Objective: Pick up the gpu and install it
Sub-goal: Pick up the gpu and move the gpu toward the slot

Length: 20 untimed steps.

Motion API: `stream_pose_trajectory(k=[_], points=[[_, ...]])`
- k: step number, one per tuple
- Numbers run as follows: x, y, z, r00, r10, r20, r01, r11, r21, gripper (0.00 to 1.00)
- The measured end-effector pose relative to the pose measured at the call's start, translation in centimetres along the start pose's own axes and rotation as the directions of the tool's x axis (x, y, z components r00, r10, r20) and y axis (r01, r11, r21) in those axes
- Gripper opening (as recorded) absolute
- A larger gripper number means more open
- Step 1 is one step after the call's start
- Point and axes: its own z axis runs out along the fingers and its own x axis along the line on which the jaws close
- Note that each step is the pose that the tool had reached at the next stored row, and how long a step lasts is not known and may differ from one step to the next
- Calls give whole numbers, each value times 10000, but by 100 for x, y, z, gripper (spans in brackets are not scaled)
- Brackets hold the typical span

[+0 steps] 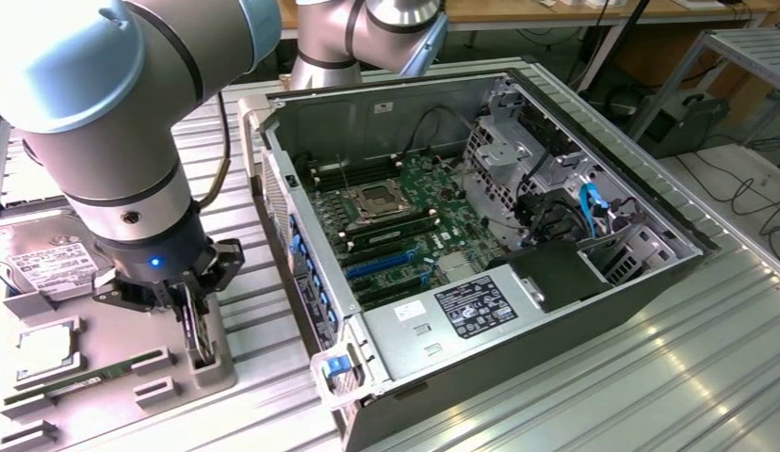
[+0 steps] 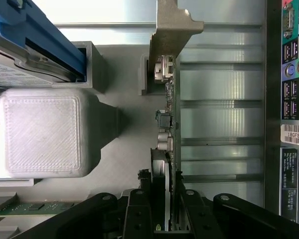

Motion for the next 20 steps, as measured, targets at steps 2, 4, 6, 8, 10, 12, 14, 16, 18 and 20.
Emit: stream_pose_trajectory(k=[2,4,6,8,10,12,14,16,18,20], points=[[-1,1,-28,10000,0,0,0,10000,-7,27],[-2,2,-67,10000,0,-2,0,10000,-7,27],[-4,5,-140,10000,0,-5,0,10000,-6,27],[-5,7,-175,10000,0,-6,0,10000,-7,27],[-5,8,-209,10000,0,-7,0,10000,-7,27],[-6,9,-234,10000,0,-8,0,10000,-6,27],[-7,10,-259,10000,0,-8,0,10000,-7,27],[-7,11,-285,10000,0,-7,0,10000,-7,27],[-8,12,-318,10000,0,-9,0,10000,-6,27],[-9,13,-336,10000,0,-8,0,10000,-7,27]])
